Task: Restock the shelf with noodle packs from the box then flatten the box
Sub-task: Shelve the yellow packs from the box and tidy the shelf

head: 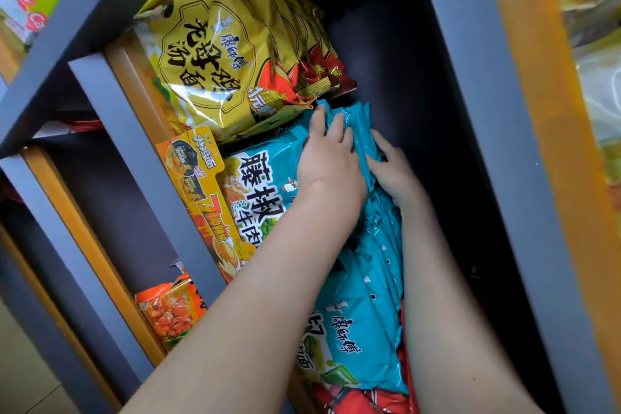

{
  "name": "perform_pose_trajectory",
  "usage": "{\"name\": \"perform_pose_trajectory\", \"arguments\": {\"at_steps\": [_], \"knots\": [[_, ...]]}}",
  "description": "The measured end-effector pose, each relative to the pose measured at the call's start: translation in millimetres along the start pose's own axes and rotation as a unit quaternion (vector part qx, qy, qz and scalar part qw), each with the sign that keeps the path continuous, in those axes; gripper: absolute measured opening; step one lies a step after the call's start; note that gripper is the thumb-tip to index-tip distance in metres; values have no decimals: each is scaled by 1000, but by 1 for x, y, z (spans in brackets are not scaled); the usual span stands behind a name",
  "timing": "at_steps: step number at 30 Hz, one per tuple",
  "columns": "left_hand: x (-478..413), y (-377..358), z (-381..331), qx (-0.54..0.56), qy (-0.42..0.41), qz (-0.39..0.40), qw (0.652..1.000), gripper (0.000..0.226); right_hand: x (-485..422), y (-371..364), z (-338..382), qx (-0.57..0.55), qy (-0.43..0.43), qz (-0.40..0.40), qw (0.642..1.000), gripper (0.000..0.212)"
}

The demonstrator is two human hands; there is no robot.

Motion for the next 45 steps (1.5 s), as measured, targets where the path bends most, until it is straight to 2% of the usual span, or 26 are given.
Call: {"name": "perform_pose_trajectory", "arguments": {"at_steps": [6,10,11,14,15,16,18,19,21,23,25,27,29,31,33,36,39,41,45], "knots": [[0,0,2,8,7,-12,1000,57,13,5,-15,-15,-36,-38,999,46],[-4,-2,-2,0,6,-19,1000,57,9,0,-18,-14,-29,-29,999,49],[-5,-2,-2,1,6,-22,1000,57,5,-3,-26,-18,-39,-24,999,56],[-10,-2,0,37,5,-30,999,56,-26,1,-77,-52,-70,-45,995,99],[-10,0,1,57,6,-33,998,56,-24,2,-69,-50,-75,-61,994,102],[-8,5,2,84,7,-45,995,56,-13,3,-44,-60,-64,-74,993,96],[2,22,11,161,10,-105,981,53,17,2,29,-94,-24,-83,992,59],[12,34,17,202,11,-159,966,49,23,1,50,-122,-11,-81,989,45],[43,66,38,259,31,-314,913,37,26,1,77,-174,11,-61,983,40],[79,82,71,343,75,-439,827,33,28,-5,112,-174,46,-41,983,41],[106,77,104,388,155,-498,760,26,28,-12,138,-121,89,-28,988,40],[120,64,131,374,244,-507,737,23,26,-18,162,-71,142,-28,987,38],[115,45,150,353,307,-468,750,29,21,-30,180,-35,178,-15,983,37],[100,24,161,358,322,-395,783,48,10,-45,188,7,181,6,983,40],[86,10,163,359,294,-336,820,65,-2,-58,187,35,167,25,985,47],[73,0,163,311,246,-304,866,73,-11,-72,180,27,144,90,985,55],[70,-8,159,281,243,-299,879,73,-7,-76,179,20,131,134,982,61],[70,-12,154,260,254,-299,883,71,-4,-78,182,50,143,134,979,68],[71,-15,145,251,271,-293,882,70,0,-75,180,76,166,118,976,67]]}}
Point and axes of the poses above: each hand's wrist, its own x-axis away from the middle knuckle, its own y-axis out of the back of the hand, z = x × y, the point moved 9 cm from there along -x, towards the middle knuckle, and after that the axes turned 1 degree about y, right-handed, at the moved point
